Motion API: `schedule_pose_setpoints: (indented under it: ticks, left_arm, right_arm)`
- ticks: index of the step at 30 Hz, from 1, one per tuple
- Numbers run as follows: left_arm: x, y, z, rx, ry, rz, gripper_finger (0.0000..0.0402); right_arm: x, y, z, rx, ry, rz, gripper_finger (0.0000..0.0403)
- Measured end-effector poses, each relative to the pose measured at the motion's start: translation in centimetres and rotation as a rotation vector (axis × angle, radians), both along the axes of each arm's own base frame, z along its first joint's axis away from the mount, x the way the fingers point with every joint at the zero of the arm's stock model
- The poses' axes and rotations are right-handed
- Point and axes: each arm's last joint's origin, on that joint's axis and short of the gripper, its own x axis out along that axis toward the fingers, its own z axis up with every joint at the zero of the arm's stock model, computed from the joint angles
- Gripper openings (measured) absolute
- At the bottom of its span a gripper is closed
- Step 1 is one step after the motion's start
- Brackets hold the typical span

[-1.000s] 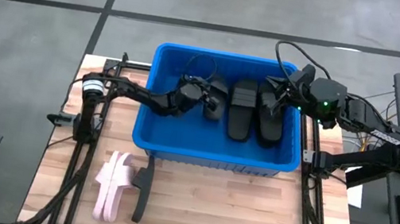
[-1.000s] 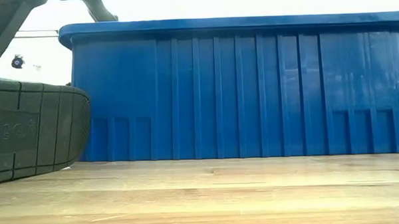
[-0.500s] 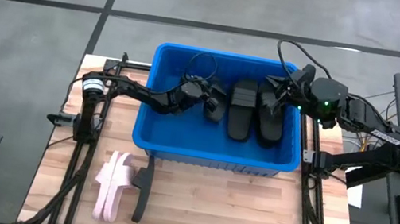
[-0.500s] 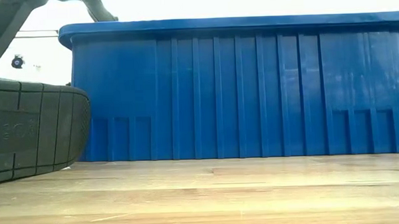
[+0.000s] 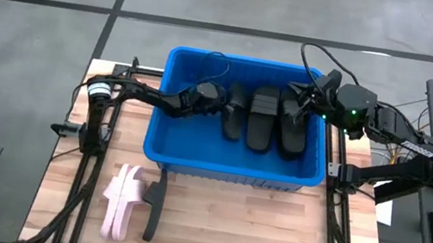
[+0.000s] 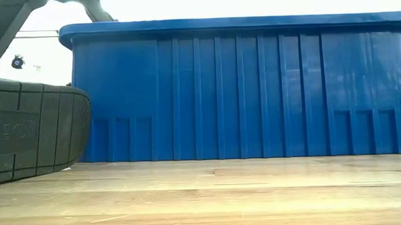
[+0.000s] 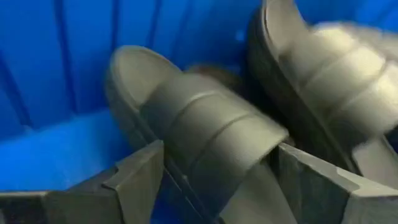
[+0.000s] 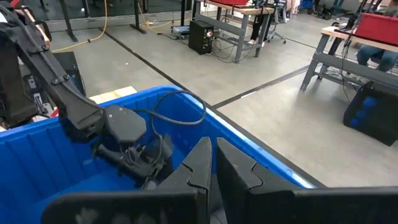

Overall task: Pick and place slides into bin
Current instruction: Put the right black slide into the bin, then put the black slide into the bin

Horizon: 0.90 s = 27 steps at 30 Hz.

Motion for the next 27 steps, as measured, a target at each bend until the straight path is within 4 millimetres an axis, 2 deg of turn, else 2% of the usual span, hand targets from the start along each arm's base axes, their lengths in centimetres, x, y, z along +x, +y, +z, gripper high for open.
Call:
schedule_pose_setpoints:
  ticks: [4, 9, 15, 18, 22, 27]
  left_arm:
    - [-0.3, -0.3, -0.3, -0.048, 0.055, -0.052, 0.0288]
    - [-0.9, -0.7, 1.4, -0.057, 0.058, -0.077, 0.0288]
    - [-1.6, -0.8, 3.8, 0.107, 0.082, -0.146, 0.0288]
    - [-1.8, -0.7, 4.3, 0.137, 0.090, -0.152, 0.0288]
    - [-1.9, -0.8, 4.4, 0.086, 0.063, -0.193, 0.0288]
    - [-1.8, -1.3, 4.5, -0.031, -0.001, -0.334, 0.0288]
  right_arm:
    - [0.0, 0.0, 0.0, 0.000, 0.000, 0.000, 0.0013]
    - [0.0, 0.0, 0.0, 0.000, 0.000, 0.000, 0.0013]
    - [0.0, 0.0, 0.0, 0.000, 0.000, 0.000, 0.0013]
    - [0.0, 0.0, 0.0, 0.000, 0.001, 0.000, 0.0013]
    - [0.0, 0.0, 0.0, 0.000, 0.001, 0.000, 0.0013]
    - [0.0, 0.0, 0.0, -0.001, 0.001, 0.001, 0.0013]
